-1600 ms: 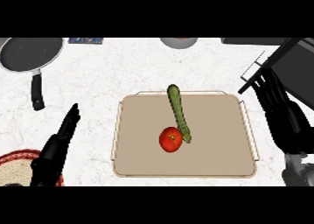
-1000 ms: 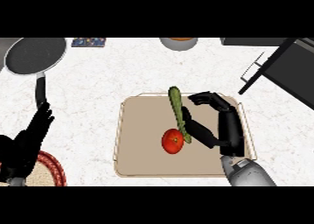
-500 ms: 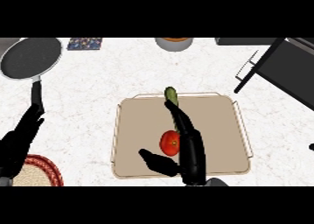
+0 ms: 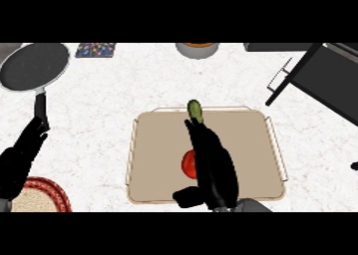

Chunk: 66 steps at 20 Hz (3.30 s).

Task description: Pick the tomato from the tray and place it in the tiered shelf

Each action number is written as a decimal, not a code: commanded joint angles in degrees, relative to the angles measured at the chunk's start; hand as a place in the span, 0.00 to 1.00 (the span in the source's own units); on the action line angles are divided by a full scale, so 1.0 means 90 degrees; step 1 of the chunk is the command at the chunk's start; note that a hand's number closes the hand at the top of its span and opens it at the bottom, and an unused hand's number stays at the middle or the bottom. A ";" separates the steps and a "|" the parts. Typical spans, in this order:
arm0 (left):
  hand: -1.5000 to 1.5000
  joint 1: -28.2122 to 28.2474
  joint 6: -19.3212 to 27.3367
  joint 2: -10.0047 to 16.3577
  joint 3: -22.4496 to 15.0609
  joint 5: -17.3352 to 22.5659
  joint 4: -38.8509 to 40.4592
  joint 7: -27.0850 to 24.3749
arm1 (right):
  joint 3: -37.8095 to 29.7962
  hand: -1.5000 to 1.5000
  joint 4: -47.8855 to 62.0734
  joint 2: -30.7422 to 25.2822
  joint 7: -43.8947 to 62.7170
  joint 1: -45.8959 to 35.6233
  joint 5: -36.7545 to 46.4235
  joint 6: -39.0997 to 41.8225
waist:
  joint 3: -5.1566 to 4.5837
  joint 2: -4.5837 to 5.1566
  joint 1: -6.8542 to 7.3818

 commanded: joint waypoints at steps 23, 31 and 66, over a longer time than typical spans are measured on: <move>0.50 -0.0212 -0.0668 -0.0296 0.0472 -0.0234 0.0533 -0.0235 | -0.0597 0.00 0.0927 0.0399 0.0779 -0.0513 0.0294 0.3309 | 0.0042 0.0089 0.0157; 0.50 -0.0330 -0.0345 -0.0769 0.0492 -0.0817 0.0144 0.0226 | -0.1191 0.00 0.1120 0.0358 -0.0299 -0.0075 0.0882 0.3269 | 0.0044 0.0085 0.0138; 0.50 -0.0073 -0.1207 -0.1097 0.1383 -0.1240 0.0326 -0.0007 | -0.3552 1.00 -0.0040 -0.0214 -0.0185 -0.0386 0.1968 0.3492 | 0.0034 0.0066 -0.0054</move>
